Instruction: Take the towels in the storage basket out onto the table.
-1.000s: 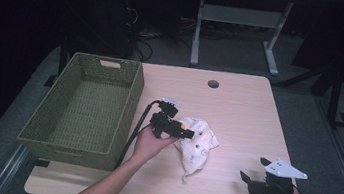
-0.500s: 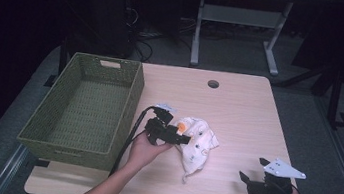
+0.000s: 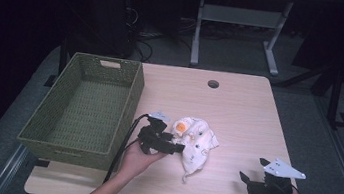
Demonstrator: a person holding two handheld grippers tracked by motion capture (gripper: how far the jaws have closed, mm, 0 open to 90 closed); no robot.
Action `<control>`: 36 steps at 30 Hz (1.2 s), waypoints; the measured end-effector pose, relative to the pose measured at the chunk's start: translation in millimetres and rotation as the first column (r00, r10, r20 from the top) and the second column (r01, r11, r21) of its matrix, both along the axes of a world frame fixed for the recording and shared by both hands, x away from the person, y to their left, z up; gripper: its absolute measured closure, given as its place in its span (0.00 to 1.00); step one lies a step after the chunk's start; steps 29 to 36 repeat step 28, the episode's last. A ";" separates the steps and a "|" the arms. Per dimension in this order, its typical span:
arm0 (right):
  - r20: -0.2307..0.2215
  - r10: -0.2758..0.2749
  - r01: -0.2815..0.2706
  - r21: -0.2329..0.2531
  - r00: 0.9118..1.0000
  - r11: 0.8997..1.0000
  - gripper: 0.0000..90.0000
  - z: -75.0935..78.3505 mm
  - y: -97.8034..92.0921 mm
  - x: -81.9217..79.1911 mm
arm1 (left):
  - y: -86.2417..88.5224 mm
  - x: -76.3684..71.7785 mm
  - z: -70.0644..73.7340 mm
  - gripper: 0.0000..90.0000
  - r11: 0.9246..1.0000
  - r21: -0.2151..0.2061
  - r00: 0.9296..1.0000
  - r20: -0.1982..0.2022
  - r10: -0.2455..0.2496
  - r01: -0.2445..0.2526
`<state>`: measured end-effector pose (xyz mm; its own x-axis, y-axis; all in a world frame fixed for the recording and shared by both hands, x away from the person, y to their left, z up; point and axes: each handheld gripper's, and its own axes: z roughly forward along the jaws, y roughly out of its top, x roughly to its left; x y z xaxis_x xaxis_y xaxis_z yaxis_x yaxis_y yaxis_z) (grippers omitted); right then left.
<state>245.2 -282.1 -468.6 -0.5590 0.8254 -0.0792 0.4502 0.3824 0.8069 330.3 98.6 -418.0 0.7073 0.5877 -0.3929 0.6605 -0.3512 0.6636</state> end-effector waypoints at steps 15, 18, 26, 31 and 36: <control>0.015 -0.008 0.008 -0.002 1.000 1.000 0.15 -0.2 2.8 -1.7 | 23.6 -34.8 -13.7 0.30 0.999 0.022 1.000 0.003 -0.024 0.024; 0.023 -0.010 0.010 -0.004 1.000 1.000 0.15 0.7 3.0 -1.4 | 28.4 -40.8 -13.1 0.29 0.999 0.019 0.999 0.017 -0.027 0.027; 0.028 -0.027 0.027 0.011 0.999 1.000 0.15 -0.7 4.0 -1.2 | 29.7 -50.5 -15.8 0.29 0.997 0.029 0.995 0.060 -0.075 0.074; 0.029 -0.023 0.022 0.012 0.999 1.000 0.15 -0.9 4.2 -1.2 | 27.9 -53.7 -15.4 0.29 0.994 0.069 0.991 0.101 -0.088 0.081; 0.029 -0.023 0.022 0.012 0.999 1.000 0.15 -0.9 4.2 -1.2 | 27.9 -53.7 -15.4 0.29 0.994 0.069 0.991 0.101 -0.088 0.081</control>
